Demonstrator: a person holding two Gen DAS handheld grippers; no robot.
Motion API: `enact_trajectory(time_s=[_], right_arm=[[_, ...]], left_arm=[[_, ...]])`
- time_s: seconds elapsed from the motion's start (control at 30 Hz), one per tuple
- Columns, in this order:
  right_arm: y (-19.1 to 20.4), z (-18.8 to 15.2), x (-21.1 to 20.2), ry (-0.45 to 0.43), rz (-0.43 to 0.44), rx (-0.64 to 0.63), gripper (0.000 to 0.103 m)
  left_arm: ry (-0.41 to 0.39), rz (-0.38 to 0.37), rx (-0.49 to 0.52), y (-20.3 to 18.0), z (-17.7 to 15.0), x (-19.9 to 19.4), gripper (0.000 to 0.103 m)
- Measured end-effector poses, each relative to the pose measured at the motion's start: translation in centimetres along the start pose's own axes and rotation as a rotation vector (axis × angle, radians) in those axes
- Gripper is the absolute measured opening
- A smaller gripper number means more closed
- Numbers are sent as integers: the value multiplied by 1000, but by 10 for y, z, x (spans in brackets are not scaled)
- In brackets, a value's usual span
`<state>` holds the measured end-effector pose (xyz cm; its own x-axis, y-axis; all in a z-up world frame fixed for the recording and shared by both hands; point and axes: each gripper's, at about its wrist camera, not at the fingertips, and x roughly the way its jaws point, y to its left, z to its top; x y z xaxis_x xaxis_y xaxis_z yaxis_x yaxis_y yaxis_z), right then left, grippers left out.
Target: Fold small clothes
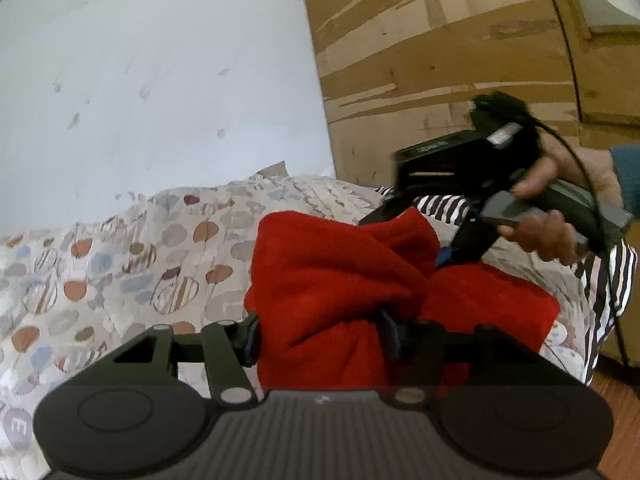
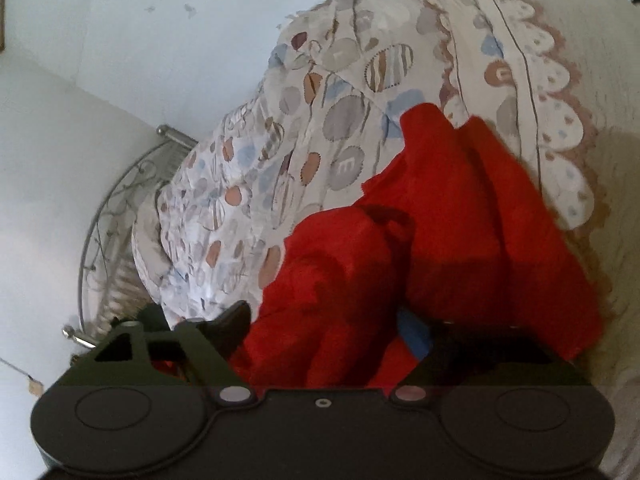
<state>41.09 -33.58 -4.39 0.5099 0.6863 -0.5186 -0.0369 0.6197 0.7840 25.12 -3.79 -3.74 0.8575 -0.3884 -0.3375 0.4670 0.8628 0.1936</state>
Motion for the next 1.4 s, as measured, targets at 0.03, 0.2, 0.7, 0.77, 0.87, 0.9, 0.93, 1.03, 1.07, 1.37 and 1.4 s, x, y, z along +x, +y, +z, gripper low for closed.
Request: enact_trajectory(time_s=[0.03, 0.2, 0.7, 0.77, 0.87, 0.9, 0.93, 1.03, 1.07, 1.37, 1.4], right_arm=[[2, 0, 4, -6, -23, 5, 86], [18, -2, 22, -53, -190, -81, 47], [1, 7, -61, -291, -338, -287, 22], [-23, 3, -56, -286, -347, -256, 21], [-50, -5, -54, -325, -253, -171, 22], [-52, -7, -54, -336, -230, -155, 22], [-52, -8, -54, -343, -219, -155, 22], [-41, -9, -50, -351, -205, -200, 23], [-38, -9, -46, -345, -217, -218, 23], [-34, -8, -44, -312, -302, -255, 30], [-31, -10, -43, -312, -321, -281, 30]], left_arm=[[-1, 2, 20, -4, 0, 0, 57], [-10, -8, 132, -27, 8, -5, 54], [18, -186, 414, -135, 34, 17, 52], [18, -181, 472, -149, 27, 19, 52], [2, -151, 537, -156, 17, 15, 52], [1, -142, 541, -154, 16, 14, 52], [2, -133, 537, -150, 16, 13, 52], [17, -108, 485, -137, 16, 16, 52], [21, -97, 475, -136, 16, 19, 52], [-28, -203, 327, -123, 31, 0, 70], [-36, -234, 255, -112, 36, -6, 74]])
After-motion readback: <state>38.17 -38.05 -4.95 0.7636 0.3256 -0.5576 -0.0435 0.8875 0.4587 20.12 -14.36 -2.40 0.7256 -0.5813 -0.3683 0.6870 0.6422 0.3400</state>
